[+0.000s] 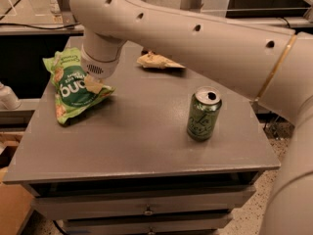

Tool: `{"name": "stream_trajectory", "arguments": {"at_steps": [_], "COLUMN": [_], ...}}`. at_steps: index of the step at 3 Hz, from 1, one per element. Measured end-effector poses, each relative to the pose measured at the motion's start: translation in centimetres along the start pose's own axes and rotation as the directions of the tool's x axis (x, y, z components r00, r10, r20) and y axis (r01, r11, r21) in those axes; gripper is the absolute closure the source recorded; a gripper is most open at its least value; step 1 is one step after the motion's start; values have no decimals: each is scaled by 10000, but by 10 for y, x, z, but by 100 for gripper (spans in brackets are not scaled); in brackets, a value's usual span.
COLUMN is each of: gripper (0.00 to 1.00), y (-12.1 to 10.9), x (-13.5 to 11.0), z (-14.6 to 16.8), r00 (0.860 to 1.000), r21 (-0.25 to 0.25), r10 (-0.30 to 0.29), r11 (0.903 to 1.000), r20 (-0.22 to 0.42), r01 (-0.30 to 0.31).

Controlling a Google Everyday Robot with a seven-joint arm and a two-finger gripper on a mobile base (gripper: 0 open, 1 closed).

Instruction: Move green rice chip bag near green can

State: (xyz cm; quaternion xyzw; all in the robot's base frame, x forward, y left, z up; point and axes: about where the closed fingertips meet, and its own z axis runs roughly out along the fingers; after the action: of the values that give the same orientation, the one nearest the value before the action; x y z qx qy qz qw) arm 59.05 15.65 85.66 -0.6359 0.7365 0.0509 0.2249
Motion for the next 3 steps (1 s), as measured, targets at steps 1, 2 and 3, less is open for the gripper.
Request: {"name": "stream_trajectory", "arguments": {"at_steps": [1, 2, 3], "gripper": [100, 100, 100], "y": [-8, -24, -43], "x": [9, 23, 44], "z": [-17, -42, -71], "r00": [10000, 9996, 9987], "r21": [285, 766, 1326], "r10": [69, 269, 444], "r11": [9996, 9967, 9903], "r20": [-54, -52, -260], "r01": [-68, -264, -406]}}
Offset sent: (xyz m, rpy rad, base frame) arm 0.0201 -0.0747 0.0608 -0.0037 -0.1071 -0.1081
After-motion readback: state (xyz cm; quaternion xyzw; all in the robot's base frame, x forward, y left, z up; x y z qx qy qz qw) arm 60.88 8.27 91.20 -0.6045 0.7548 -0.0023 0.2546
